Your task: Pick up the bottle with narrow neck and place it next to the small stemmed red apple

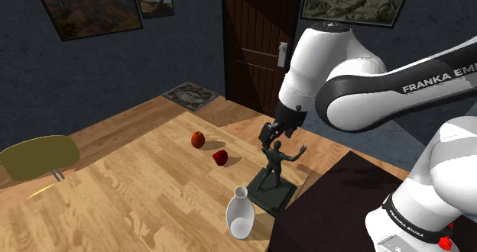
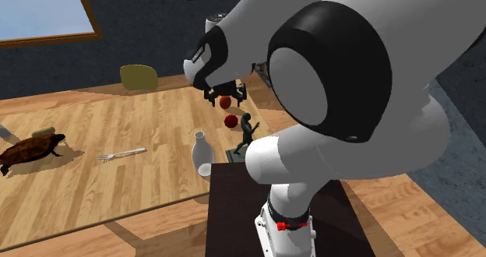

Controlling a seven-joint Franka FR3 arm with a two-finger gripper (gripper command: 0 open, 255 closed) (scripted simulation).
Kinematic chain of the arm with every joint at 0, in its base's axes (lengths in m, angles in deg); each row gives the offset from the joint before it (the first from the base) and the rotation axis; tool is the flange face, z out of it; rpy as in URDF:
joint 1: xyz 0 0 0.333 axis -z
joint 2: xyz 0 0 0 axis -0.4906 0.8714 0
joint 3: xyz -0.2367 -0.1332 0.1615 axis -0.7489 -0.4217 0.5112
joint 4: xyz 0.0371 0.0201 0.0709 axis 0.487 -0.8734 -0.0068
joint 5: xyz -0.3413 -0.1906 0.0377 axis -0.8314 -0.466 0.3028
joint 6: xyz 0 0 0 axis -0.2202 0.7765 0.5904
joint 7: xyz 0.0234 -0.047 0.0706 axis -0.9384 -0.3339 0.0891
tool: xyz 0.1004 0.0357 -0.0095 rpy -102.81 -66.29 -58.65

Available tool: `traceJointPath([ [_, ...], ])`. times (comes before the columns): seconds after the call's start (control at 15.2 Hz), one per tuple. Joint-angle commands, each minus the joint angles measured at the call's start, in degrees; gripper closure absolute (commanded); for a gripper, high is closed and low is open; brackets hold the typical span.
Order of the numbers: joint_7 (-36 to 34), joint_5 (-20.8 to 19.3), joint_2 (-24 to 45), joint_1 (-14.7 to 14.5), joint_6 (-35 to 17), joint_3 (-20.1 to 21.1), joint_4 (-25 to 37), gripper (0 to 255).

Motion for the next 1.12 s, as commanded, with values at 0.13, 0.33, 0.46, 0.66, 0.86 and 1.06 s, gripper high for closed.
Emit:
traceJointPath([
  [0.13, -5.7, -0.7, 9.2, 0.8, -9.7, 6.4, -0.1, 0],
  [0.33, -11.4, -4.1, 16.4, 3.7, -16.2, 12.1, 0.8, 0],
  [0.46, -17.2, -9.4, 21.6, 7.5, -20.2, 17.0, 1.8, 0],
  [0.66, -33.5, -27.9, 30.8, 18.2, -24.6, 26.8, 4.6, 0],
  [0.86, -58.8, -58.7, 43.5, 19.7, -22.6, 26.0, 10.6, 0],
  [1.06, -64.0, -65.8, 47.1, 14.5, -22.8, 19.6, 12.4, 0],
])
